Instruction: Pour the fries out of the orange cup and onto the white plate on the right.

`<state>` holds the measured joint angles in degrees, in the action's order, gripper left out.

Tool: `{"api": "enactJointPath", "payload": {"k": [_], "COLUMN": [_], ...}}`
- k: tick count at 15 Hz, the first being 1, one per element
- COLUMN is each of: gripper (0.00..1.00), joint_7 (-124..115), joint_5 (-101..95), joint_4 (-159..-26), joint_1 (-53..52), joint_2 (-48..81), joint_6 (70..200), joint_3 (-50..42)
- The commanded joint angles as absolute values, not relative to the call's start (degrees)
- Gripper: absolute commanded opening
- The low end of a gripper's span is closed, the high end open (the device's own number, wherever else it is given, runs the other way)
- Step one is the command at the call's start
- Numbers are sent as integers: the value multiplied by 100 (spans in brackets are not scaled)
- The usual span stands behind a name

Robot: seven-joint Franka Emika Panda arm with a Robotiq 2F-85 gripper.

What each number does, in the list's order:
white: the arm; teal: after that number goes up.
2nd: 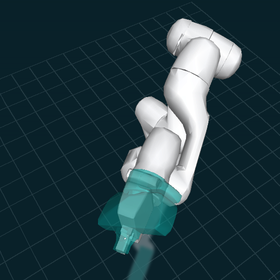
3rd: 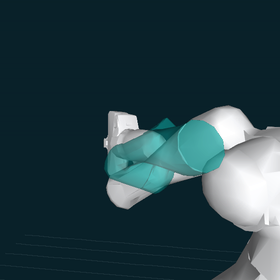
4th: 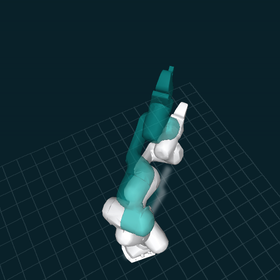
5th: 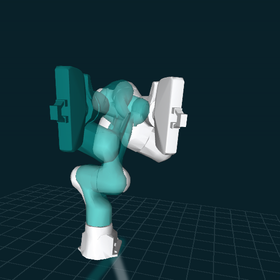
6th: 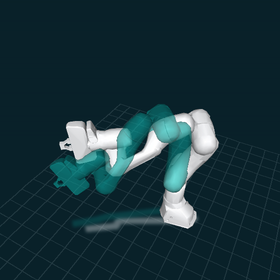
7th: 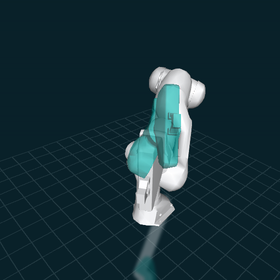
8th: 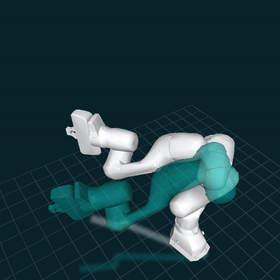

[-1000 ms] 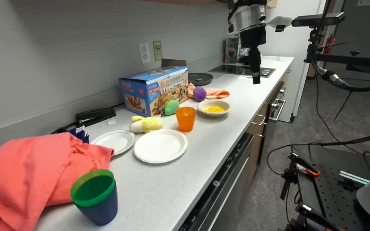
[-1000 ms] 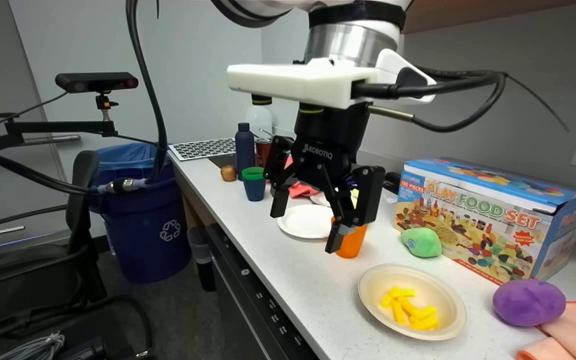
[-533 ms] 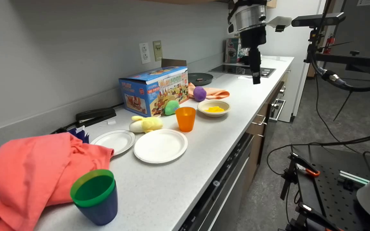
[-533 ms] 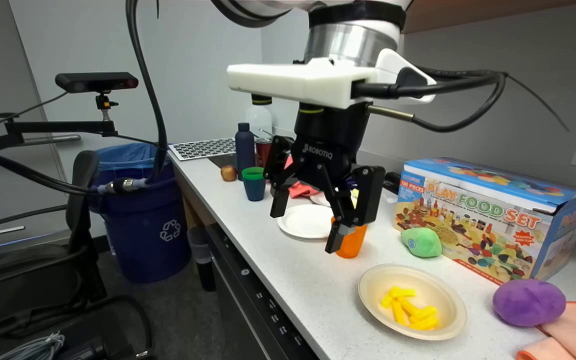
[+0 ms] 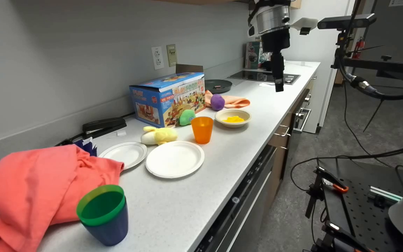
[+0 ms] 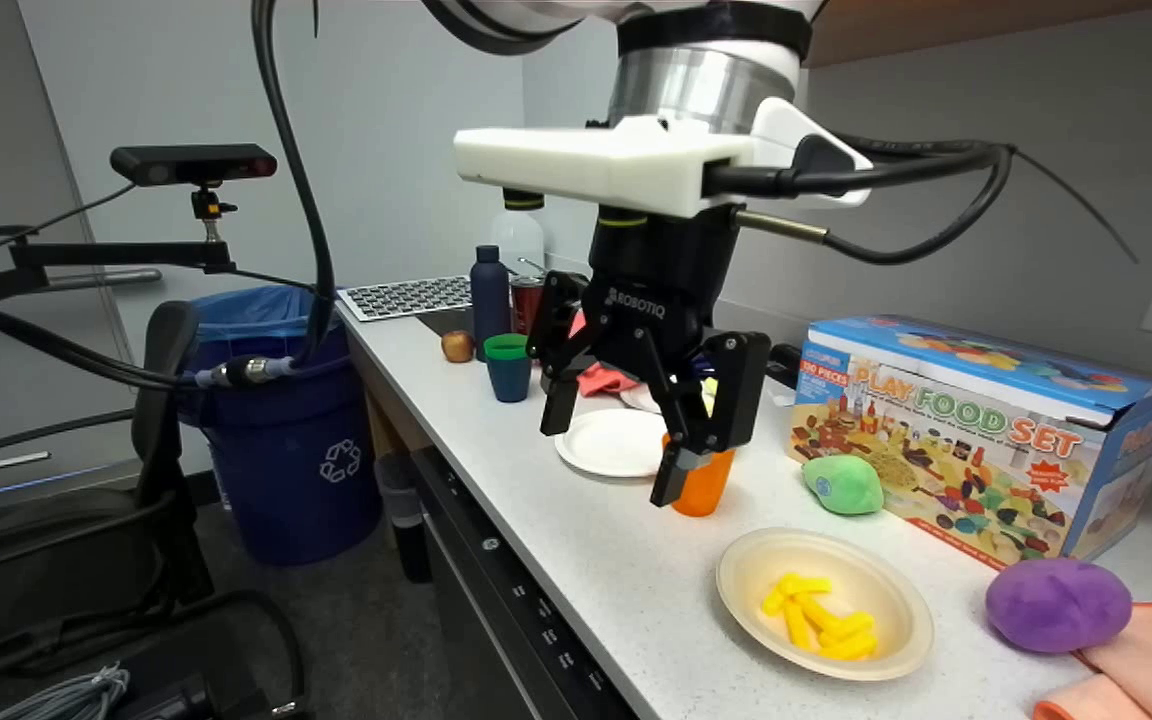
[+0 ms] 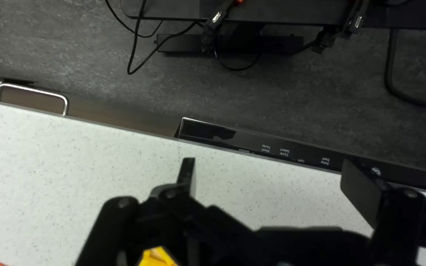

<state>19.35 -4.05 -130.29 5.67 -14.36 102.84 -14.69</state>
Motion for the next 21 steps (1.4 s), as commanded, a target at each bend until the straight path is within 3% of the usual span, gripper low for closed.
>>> {"api": "enactJointPath", "payload": {"k": [1, 11, 21], "gripper": [100, 100, 100], "joint_7": [1955, 1955, 1855], "joint_5": [-382, -382, 594], "joint_4": [-13023, -13023, -12937], "joint_1": [669, 669, 341], "joint_2": [-1428, -1428, -939], "joint_6": [10278, 10278, 11396], "joint_3": [-1373, -1373, -890]}}
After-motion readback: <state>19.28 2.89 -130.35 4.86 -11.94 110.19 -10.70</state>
